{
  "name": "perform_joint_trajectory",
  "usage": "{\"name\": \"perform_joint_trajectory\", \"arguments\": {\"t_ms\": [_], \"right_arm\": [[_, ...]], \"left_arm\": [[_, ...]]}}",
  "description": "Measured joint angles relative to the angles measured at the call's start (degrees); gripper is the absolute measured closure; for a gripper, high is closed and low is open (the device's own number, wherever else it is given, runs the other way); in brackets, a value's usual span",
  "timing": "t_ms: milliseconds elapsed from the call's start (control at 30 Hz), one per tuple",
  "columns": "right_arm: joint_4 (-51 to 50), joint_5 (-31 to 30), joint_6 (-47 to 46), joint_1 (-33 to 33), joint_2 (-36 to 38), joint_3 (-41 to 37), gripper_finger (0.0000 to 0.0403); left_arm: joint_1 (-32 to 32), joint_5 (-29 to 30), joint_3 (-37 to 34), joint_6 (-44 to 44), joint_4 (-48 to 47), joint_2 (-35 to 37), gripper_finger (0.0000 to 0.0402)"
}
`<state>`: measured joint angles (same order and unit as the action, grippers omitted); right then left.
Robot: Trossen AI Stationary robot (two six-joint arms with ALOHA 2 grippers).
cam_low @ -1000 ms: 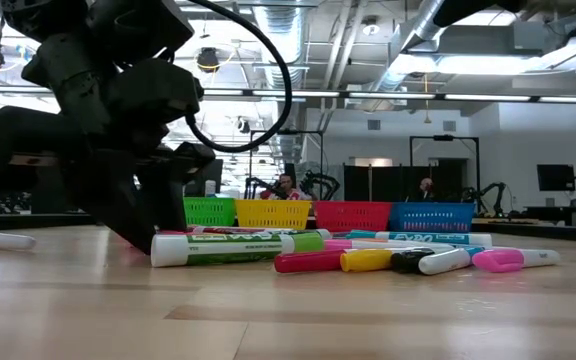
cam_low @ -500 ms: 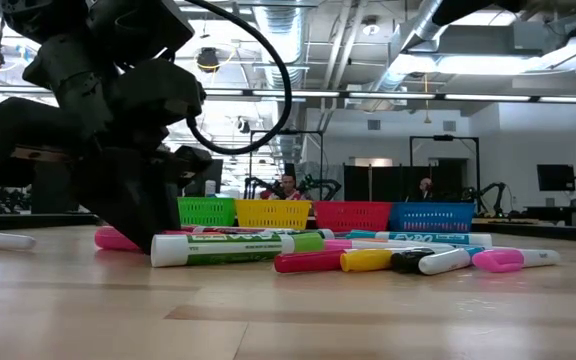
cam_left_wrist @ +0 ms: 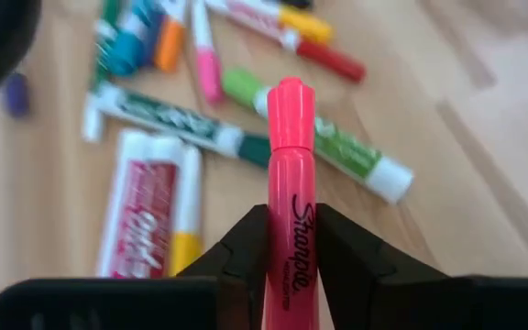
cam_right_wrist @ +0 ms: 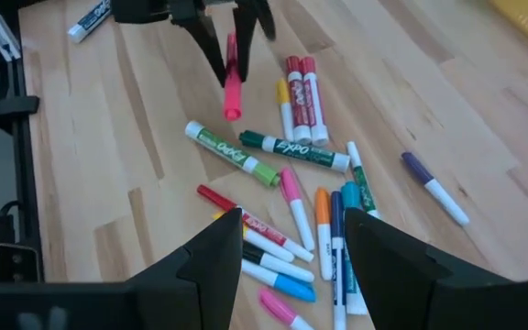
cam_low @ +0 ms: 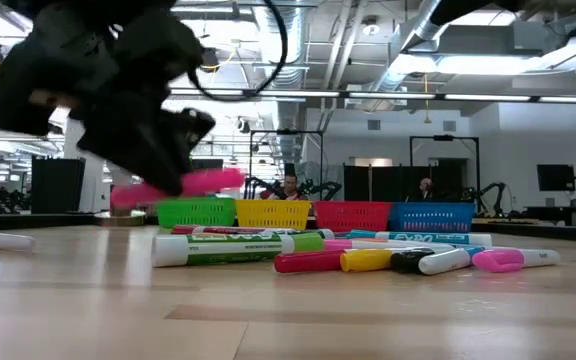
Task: Pick & Place Markers
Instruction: Put the pink highlighter pen into the blue basket
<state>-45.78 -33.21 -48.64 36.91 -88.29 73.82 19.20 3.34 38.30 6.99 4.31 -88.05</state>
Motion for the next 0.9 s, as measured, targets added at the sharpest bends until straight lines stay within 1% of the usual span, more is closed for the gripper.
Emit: {"name": "perform_joint_trajectory", "arguments": {"t_ms": [100, 233, 333, 433, 533, 600, 667, 800, 900], "right_arm": [[0.31, -0.42, 0.02, -0.08, 0.00, 0.00, 0.0221], [2.58, -1.87, 0.11, -0.32, 0.00, 0.00, 0.0221], [4.68, -2.20, 0.68, -0.74, 0.00, 0.00, 0.0221], [6.76, -3.37, 1.20, -1.52, 0.00, 0.00, 0.0221], [10.01, -6.11, 2.26, -2.78, 0.00, 0.00, 0.0221], [13.92, -8.33, 4.51, -3.73, 0.00, 0.00, 0.0221], [18.63, -9.48, 8.38, -4.74, 0.00, 0.00, 0.0221], [29.53, -8.98, 18.10, -6.98, 0.00, 0.00, 0.0221], [35.10, -8.96, 23.46, -8.30, 0.00, 0.02, 0.0221]], "left_arm": [[0.00, 2.12, 0.00, -0.01, 0.31, 3.30, 0.0323], [0.00, 5.96, 0.02, -1.02, 3.99, 8.22, 0.0322], [-0.04, 10.01, 0.07, -2.95, 9.69, 11.74, 0.0321], [-0.07, 13.34, 0.11, -3.41, 17.49, 14.30, 0.0321], [-0.07, 14.25, 0.14, -3.46, 26.42, 15.61, 0.0321], [-0.07, 14.25, 0.17, -3.46, 31.73, 15.75, 0.0320], [-0.07, 14.23, 0.17, -3.84, 35.08, 15.73, 0.0320], [-0.07, 14.25, 0.17, -7.62, 36.17, 15.69, 0.0321], [0.15, 14.25, 0.17, -8.94, 36.25, 15.60, 0.0321]]}}
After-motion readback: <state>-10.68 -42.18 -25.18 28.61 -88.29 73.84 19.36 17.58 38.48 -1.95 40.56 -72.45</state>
